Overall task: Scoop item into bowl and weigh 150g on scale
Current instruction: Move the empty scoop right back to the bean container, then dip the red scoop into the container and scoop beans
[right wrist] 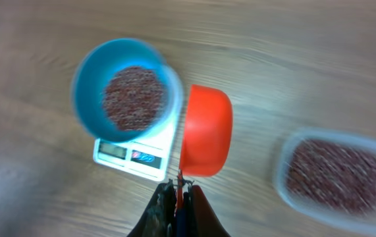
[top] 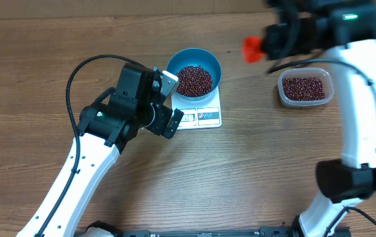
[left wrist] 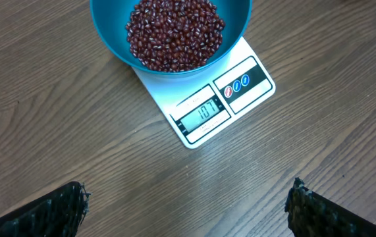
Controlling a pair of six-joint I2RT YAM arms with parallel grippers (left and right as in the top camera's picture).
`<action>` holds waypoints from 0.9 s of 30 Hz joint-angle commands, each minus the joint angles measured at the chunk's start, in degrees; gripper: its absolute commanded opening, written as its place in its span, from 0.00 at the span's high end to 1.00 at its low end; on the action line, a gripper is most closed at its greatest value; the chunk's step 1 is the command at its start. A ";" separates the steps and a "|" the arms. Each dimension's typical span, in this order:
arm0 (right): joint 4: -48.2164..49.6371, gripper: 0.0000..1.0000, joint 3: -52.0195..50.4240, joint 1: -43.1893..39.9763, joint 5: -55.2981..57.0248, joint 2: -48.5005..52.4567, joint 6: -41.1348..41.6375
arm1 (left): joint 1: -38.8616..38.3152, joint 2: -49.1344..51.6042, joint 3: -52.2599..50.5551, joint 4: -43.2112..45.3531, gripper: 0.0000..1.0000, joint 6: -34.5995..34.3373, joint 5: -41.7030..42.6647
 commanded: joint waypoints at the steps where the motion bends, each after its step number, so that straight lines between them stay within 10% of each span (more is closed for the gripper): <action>1: -1.55 0.96 0.68 -7.80 -5.03 -0.92 -1.33 | -0.37 0.35 0.09 0.11 0.00 1.07 0.83; 10: -2.12 0.96 -8.09 -21.05 -5.29 2.40 -1.75 | -0.37 0.35 0.09 0.11 0.00 1.07 0.83; 27: 15.91 0.96 -30.84 -21.53 2.84 5.38 3.56 | -0.37 0.35 0.09 0.11 0.00 1.05 0.83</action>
